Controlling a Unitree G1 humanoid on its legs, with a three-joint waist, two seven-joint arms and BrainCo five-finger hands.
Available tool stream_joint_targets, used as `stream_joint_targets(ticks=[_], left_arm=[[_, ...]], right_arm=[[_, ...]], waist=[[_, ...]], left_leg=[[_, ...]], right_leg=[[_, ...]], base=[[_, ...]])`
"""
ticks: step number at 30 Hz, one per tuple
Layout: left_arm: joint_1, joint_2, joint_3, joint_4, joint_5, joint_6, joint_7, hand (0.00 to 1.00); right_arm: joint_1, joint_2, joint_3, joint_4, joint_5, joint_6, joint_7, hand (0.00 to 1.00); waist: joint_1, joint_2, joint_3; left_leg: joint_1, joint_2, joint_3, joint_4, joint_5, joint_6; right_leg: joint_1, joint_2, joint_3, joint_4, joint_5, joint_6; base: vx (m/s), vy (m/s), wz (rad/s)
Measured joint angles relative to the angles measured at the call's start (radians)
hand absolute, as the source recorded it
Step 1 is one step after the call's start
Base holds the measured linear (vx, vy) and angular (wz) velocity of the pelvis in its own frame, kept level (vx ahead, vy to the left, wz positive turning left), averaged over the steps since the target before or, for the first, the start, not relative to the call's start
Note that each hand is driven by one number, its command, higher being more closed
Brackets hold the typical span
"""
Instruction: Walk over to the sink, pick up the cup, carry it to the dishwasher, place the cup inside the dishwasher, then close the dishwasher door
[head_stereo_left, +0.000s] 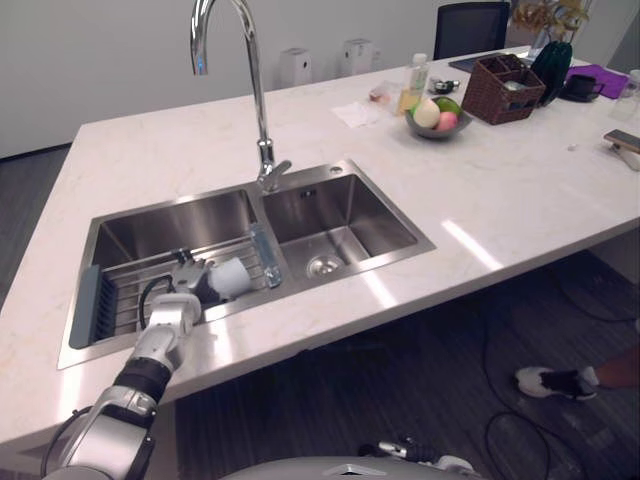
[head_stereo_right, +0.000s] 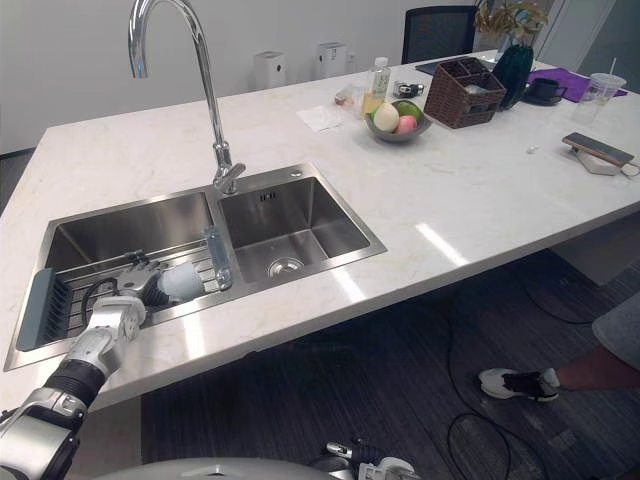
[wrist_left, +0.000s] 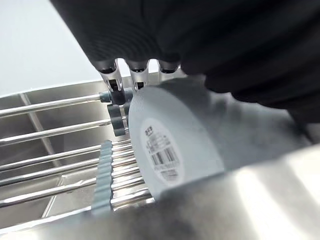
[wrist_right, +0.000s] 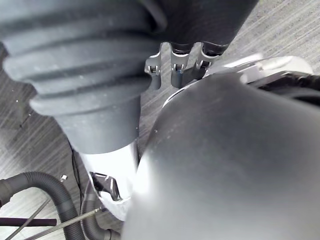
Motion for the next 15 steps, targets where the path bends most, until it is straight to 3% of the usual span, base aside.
stream_joint_targets(ticks=[9, 15], left_arm=[[-0.004, -0.010, 0.000, 0.001, 0.019, 0.036, -0.015, 1.00], [-0.003, -0.022, 0.000, 0.017, 0.018, 0.045, 0.018, 1.00]], right_arm=[[-0.009, 0.000, 0.001, 0.005, 0.000, 0.001, 0.015, 0.00], [-0.011, -0.001, 0.001, 0.010, 0.000, 0.003, 0.015, 0.00]], waist=[[0.001, -0.004, 0.002], [0.002, -0.004, 0.002]], left_leg=[[-0.001, 0.002, 0.001, 0.014, -0.011, -0.002], [0.000, 0.002, 0.001, 0.014, -0.012, -0.003]], right_leg=[[0.004, 0.000, 0.003, 0.000, -0.001, 0.001], [0.009, 0.000, 0.003, 0.000, -0.002, 0.001]], base=[[0.00, 0.000, 0.00], [0.00, 0.000, 0.00]])
